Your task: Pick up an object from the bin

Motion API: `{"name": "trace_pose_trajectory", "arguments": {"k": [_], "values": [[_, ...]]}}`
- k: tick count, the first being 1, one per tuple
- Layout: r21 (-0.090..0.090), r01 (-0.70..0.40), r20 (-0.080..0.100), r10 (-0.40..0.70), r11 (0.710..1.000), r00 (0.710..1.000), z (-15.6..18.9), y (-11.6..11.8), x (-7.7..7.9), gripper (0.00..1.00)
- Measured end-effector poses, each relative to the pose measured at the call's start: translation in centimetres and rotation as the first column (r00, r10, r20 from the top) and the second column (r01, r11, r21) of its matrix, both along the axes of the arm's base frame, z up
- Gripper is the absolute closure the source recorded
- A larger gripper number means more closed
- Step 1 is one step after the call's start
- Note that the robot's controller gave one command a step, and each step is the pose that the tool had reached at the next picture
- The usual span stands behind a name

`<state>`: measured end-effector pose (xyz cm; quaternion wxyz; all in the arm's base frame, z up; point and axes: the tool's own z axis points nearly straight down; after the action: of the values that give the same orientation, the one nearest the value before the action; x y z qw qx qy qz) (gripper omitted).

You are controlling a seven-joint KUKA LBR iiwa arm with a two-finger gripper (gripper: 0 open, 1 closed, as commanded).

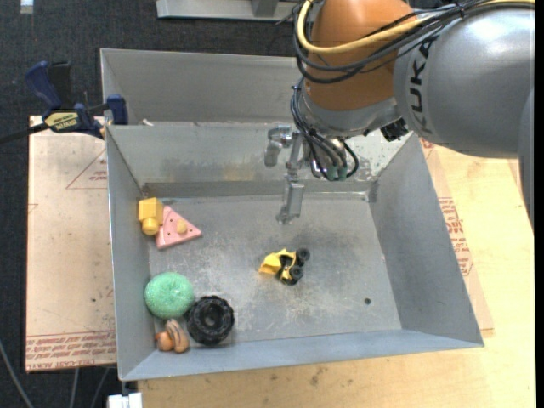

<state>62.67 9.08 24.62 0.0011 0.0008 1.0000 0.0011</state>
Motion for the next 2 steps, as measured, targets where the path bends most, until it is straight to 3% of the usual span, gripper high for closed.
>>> {"name": "trace_pose_trajectory", "arguments": {"k": [1, 2], "values": [[0.000, 0.000, 0.000, 0.000, 1.000, 1.000, 0.0, 0.0, 0.0, 0.00], [-0.001, -0.073, 0.009, 0.073, 0.997, 0.997, -1.5, -0.2, -1.7, 0.00]]}}
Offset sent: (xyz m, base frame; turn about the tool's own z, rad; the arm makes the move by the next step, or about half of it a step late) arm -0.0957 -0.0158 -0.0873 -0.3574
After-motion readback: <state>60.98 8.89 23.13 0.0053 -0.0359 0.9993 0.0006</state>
